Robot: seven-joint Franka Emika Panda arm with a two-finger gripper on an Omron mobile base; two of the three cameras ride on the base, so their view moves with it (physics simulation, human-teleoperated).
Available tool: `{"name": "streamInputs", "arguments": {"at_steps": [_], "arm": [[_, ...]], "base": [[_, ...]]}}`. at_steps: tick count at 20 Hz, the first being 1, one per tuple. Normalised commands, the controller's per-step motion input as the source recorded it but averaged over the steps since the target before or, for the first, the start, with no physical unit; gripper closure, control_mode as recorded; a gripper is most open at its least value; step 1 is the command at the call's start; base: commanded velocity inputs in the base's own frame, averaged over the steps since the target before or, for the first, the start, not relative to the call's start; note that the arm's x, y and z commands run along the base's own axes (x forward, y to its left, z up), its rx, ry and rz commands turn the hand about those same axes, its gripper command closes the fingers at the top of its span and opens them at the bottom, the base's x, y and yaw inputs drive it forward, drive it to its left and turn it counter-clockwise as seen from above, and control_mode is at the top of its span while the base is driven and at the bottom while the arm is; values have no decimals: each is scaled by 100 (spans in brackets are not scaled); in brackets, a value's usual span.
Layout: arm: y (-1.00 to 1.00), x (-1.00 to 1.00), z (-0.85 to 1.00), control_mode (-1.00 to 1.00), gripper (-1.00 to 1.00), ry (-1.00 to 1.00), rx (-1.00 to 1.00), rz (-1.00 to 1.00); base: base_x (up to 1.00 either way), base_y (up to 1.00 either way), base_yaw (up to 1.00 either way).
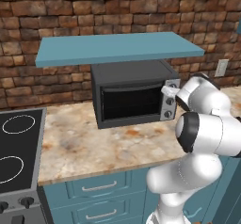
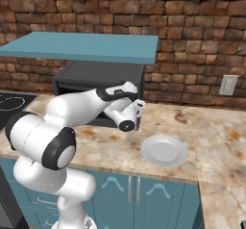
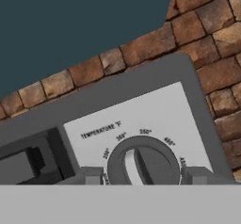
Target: Pull the toaster oven rack outwards. Pick up the baguette from the plate and place it on the toaster oven rack. Close the toaster oven door fully and set the temperature to the lowest setting.
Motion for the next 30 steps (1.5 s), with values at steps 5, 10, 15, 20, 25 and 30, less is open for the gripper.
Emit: {"name": "streamInputs", "arguments": {"at_steps": [5, 10, 15, 20, 25, 30], "arm": [[0, 0, 37, -100, 100, -29, -33, 8], [0, 0, 40, -100, 100, -28, -33, 7], [0, 0, 44, -100, 100, -22, -31, 7], [0, 0, 48, -100, 100, -19, -29, 6], [0, 1, 45, -100, 100, -16, -29, 7], [0, 3, 38, -100, 100, -13, -28, 7]], "base": [[0, 0, 0], [0, 0, 0], [0, 0, 0], [0, 0, 0], [0, 0, 0], [0, 0, 0]]}}
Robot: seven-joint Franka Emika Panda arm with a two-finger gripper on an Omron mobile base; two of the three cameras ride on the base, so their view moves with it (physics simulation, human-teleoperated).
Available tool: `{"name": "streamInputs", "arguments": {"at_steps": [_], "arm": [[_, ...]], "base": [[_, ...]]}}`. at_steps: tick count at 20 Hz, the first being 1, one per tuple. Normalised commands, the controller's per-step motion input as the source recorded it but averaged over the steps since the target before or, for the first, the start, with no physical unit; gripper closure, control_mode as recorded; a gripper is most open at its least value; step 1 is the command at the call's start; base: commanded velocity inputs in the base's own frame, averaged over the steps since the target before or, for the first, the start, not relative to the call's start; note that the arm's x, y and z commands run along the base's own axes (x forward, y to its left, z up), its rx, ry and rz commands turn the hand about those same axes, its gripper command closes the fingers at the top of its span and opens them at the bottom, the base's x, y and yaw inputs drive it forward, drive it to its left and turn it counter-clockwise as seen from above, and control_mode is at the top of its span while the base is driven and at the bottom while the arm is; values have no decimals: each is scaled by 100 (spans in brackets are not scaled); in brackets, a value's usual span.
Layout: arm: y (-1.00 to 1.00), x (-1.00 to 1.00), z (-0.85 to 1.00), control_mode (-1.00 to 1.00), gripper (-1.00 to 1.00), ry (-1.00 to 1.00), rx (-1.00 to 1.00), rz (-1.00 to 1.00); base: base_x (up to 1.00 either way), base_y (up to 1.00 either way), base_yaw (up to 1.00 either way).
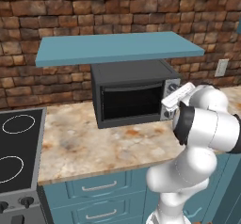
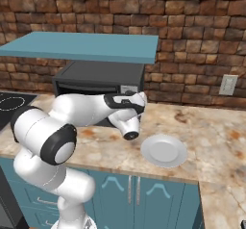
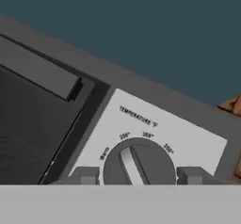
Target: Pull the toaster oven rack outwards. Pick up the baguette from the plate and place it on the toaster oven rack. Close the toaster oven door fully and set the temperature to the lowest setting.
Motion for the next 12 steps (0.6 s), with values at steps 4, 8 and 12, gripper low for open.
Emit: {"name": "streamInputs", "arguments": {"at_steps": [4, 8, 12], "arm": [[0, 2, 38, -100, 100, -12, -28, 6], [0, 0, 39, -100, 100, -10, -29, 3], [0, 0, 39, -100, 100, -9, -32, 1]], "base": [[0, 0, 0], [0, 0, 0], [0, 0, 0]]}}
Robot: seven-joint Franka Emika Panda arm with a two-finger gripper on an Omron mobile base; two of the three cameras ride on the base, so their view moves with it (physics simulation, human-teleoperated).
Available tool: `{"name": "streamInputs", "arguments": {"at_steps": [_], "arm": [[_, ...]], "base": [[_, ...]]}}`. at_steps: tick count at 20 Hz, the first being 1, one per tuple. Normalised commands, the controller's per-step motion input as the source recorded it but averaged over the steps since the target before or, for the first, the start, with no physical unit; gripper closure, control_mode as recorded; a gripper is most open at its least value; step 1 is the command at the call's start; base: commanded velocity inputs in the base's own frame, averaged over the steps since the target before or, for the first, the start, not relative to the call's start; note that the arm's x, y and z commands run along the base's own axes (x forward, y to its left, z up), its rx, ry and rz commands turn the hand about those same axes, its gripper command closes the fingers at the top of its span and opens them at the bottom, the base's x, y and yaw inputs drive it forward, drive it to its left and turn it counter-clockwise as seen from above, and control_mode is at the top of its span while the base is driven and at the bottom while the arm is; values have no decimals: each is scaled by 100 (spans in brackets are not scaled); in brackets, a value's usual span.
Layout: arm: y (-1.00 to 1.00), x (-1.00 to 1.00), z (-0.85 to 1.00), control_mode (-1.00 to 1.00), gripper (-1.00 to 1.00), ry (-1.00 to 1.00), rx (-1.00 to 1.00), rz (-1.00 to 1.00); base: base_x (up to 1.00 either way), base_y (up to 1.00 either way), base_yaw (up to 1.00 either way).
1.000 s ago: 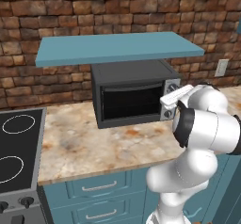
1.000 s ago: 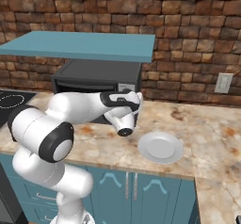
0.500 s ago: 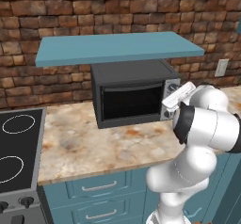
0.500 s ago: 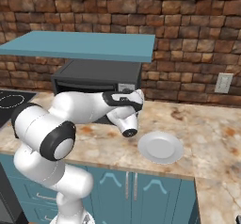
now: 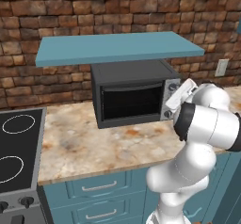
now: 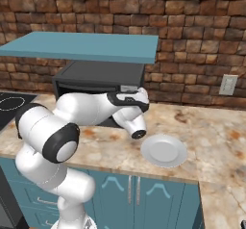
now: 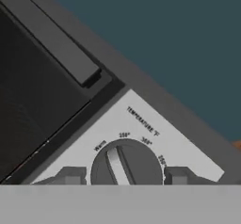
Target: Pull the toaster oven rack outwards. Pick up the baguette from the plate and place it on the toaster oven rack. Close the toaster oven door fully and set the temperature to the lowest setting.
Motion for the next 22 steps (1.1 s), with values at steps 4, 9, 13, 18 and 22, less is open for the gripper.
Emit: {"name": "streamInputs", "arguments": {"at_steps": [4, 9, 13, 18, 22], "arm": [[0, 0, 42, -100, 100, -8, -35, 0], [0, 0, 40, -100, 100, -7, -35, 0], [0, 0, 36, -100, 100, -6, -34, 0], [0, 0, 34, -100, 100, -9, -36, 1], [0, 0, 35, -100, 100, -11, -38, 4]], "base": [[0, 0, 0], [0, 0, 0], [0, 0, 0], [0, 0, 0], [0, 0, 0]]}}
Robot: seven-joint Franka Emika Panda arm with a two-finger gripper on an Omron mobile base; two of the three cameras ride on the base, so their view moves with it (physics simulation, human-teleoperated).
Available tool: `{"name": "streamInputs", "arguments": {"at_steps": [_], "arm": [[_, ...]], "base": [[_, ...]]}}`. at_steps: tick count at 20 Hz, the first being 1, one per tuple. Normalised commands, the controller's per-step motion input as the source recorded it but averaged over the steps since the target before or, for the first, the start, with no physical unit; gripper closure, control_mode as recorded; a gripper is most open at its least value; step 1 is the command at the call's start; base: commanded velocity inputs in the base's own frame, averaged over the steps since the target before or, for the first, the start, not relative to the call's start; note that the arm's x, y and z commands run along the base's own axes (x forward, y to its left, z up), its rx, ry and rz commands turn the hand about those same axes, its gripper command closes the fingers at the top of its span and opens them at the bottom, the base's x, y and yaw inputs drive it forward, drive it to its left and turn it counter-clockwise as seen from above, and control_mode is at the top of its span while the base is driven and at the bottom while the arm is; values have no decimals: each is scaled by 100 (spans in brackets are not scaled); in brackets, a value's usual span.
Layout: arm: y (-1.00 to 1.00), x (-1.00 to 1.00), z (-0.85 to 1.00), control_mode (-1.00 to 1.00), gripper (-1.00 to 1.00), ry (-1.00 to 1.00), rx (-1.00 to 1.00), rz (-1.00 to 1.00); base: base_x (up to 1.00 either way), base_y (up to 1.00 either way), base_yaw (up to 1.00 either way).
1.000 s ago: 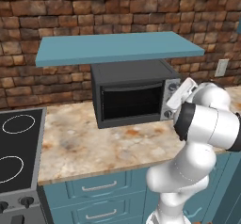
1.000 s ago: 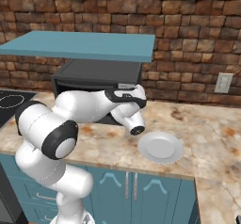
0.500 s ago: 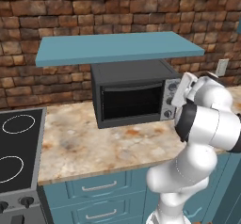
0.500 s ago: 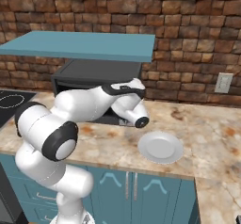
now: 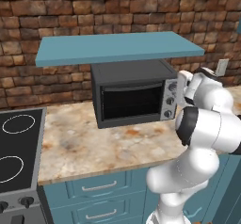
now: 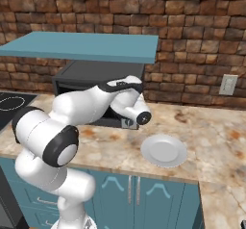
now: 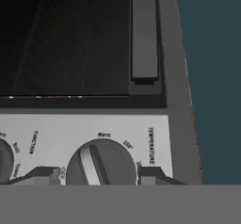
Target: Pull the toaster oven rack outwards. Pick up the baguette from the plate and place it on the toaster oven rack. Close the toaster oven door fully and set the temperature to the lowest setting.
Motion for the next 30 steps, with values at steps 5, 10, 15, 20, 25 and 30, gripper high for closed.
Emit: {"name": "streamInputs", "arguments": {"at_steps": [5, 10, 15, 20, 25, 30], "arm": [[1, 0, 39, -100, 100, -10, -37, 8], [16, 0, 43, -100, 100, -14, -40, 13], [31, -5, 49, -100, 100, -22, -44, 15], [32, -12, 46, -100, 100, -29, -47, 15], [40, -14, 43, -100, 100, -32, -49, 15], [40, -12, 41, -100, 100, -31, -51, 15]], "base": [[0, 0, 0], [0, 0, 0], [0, 0, 0], [0, 0, 0], [0, 0, 0], [0, 0, 0]]}}
